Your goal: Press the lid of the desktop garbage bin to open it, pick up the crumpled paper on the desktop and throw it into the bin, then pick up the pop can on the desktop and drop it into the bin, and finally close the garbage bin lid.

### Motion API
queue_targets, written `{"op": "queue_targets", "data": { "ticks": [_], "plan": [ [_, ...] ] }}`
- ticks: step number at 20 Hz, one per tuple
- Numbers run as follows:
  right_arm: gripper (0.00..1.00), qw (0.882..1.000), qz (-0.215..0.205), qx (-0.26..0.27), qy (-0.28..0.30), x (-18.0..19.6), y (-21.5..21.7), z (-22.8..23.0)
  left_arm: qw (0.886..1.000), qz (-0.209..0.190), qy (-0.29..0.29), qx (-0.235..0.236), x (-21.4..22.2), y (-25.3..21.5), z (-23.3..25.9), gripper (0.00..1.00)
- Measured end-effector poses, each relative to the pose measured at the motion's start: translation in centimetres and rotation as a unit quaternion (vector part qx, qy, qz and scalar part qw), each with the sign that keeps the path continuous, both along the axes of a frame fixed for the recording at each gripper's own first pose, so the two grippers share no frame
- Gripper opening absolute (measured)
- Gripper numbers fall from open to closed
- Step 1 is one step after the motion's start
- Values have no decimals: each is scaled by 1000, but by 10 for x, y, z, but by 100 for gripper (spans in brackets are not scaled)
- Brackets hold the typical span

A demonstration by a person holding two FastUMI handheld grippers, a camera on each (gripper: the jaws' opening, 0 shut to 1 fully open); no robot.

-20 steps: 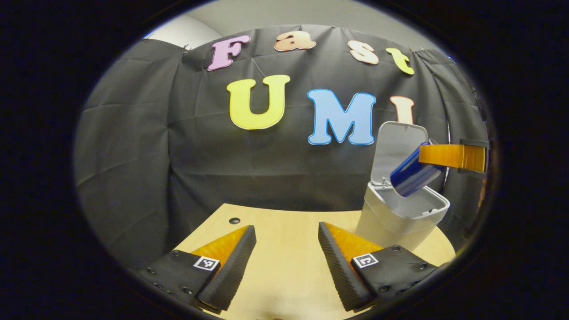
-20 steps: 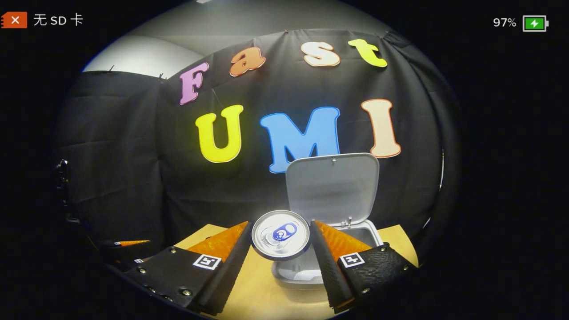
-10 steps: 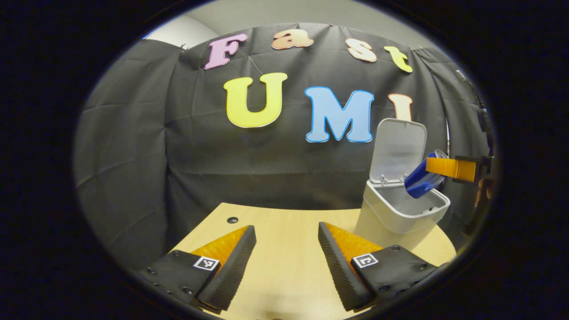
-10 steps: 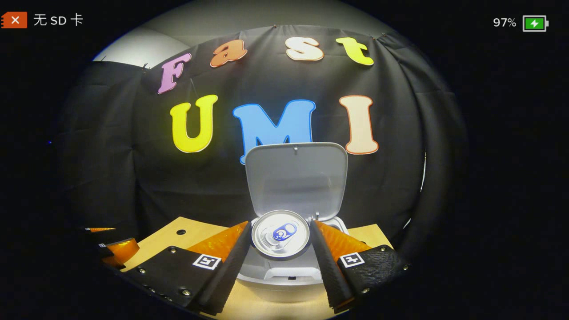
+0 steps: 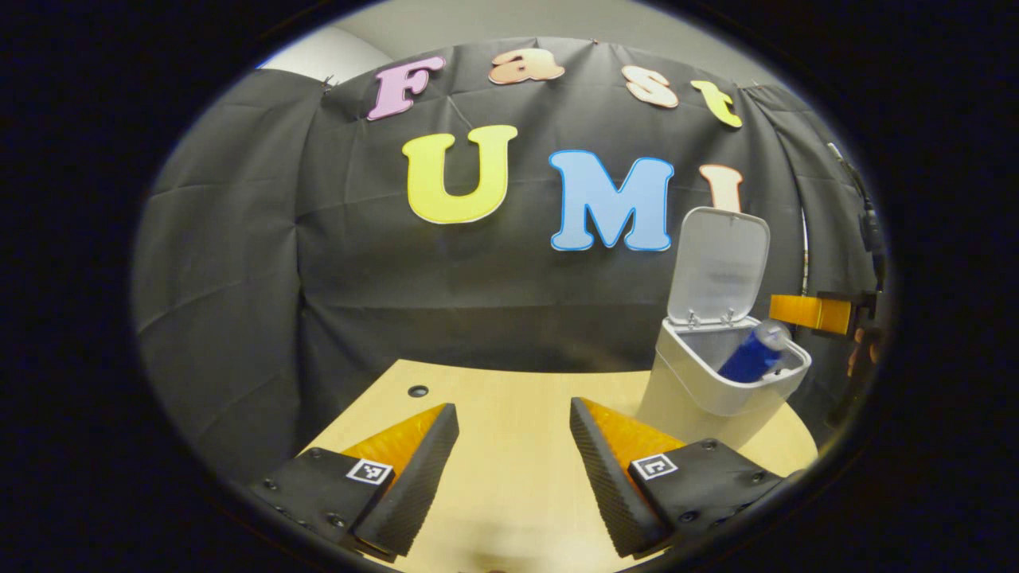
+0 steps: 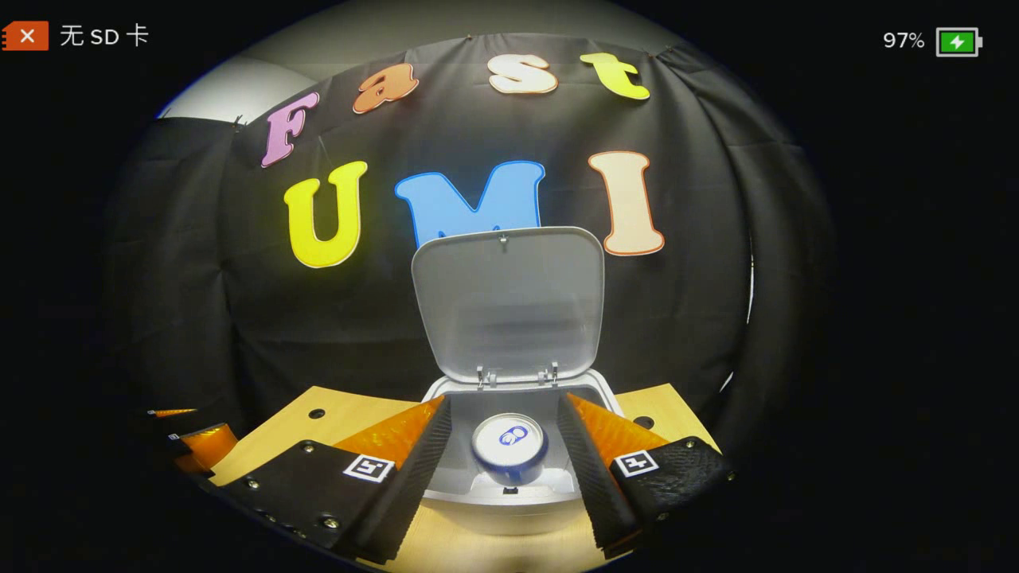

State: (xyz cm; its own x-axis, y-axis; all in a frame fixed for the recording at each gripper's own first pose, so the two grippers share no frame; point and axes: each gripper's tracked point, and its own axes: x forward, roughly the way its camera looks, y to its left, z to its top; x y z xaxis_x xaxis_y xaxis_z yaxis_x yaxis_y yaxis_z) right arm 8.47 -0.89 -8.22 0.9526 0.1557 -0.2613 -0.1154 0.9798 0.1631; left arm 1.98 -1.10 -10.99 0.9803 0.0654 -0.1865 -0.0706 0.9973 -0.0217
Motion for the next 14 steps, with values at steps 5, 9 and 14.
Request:
{"op": "queue_targets", "data": {
  "ticks": [5,9,14],
  "plan": [
    [90,1000,1,2,0,1,3,0,1000,-1,1,0,3,-1,-1,93],
    [90,1000,-2,7,-4,5,2,5,1000,-3,0,2,6,-2,0,96],
    [90,1000,-5,6,-19,13,-1,20,1000,-6,2,2,9,-3,-1,96]
  ]
}}
